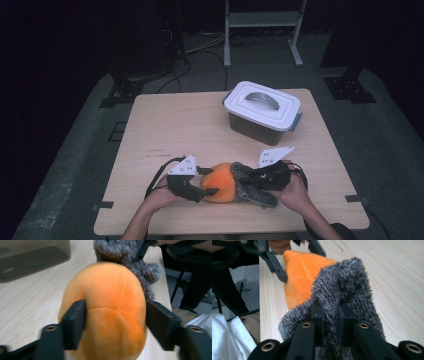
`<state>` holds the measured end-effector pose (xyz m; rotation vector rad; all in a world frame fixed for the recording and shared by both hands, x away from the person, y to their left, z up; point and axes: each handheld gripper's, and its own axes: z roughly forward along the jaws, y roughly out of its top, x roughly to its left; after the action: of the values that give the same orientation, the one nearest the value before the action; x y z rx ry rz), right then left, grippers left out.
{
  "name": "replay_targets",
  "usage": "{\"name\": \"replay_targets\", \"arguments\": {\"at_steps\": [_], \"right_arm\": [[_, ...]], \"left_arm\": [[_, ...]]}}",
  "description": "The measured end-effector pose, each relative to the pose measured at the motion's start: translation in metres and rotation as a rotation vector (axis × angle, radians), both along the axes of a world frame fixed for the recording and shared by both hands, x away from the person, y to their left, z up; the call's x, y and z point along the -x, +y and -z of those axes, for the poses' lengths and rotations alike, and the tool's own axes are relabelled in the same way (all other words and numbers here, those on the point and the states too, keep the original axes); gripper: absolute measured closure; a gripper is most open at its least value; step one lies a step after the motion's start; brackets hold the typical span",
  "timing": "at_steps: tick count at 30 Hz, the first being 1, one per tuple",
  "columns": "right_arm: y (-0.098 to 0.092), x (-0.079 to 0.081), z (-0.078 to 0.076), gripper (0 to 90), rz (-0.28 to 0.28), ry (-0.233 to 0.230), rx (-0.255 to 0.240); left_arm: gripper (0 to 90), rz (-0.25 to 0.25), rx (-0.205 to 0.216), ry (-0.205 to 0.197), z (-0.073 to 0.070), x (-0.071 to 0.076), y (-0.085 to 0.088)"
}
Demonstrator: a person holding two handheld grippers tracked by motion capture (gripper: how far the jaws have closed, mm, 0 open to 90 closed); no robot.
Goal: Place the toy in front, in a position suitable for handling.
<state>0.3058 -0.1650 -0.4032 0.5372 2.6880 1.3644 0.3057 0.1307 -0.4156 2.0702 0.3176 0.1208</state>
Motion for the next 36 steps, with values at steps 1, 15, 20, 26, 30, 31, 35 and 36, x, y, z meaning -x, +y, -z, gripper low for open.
{"name": "replay_targets", "arguments": {"at_steps": [1, 15, 20, 26, 30, 31, 35, 36], "right_arm": [[0.000, 0.000, 0.000, 77.7, -0.003, 0.003, 0.004], [-0.008, -0.013, 0.005, 77.9, 0.054, 0.041, -0.023], [-0.005, -0.012, 0.004, 78.0, 0.055, 0.031, -0.018], [0.001, 0.003, -0.017, 78.1, 0.043, -0.051, -0.044], [0.007, 0.007, -0.019, 77.9, 0.037, -0.078, -0.018], [0.004, 0.003, -0.017, 77.7, 0.038, -0.060, -0.028], [-0.009, -0.011, -0.001, 77.7, 0.068, 0.023, -0.034], [-0.009, -0.011, -0.001, 77.7, 0.068, 0.023, -0.034]], "left_arm": [[18.9, -0.017, -0.002, -0.002, 0.000, -0.001, -0.001], [41.8, 0.054, -0.031, 0.014, 0.005, 0.003, -0.005], [45.1, 0.032, -0.032, -0.004, 0.004, 0.004, -0.005], [48.3, -0.049, -0.022, -0.093, 0.000, 0.007, -0.014], [48.3, -0.061, -0.019, -0.106, 0.001, 0.007, -0.015], [48.3, -0.063, -0.014, -0.099, 0.002, 0.006, -0.014], [41.3, -0.031, -0.011, -0.043, 0.003, 0.004, -0.014], [41.3, -0.022, -0.011, -0.037, 0.003, 0.004, -0.013]]}}
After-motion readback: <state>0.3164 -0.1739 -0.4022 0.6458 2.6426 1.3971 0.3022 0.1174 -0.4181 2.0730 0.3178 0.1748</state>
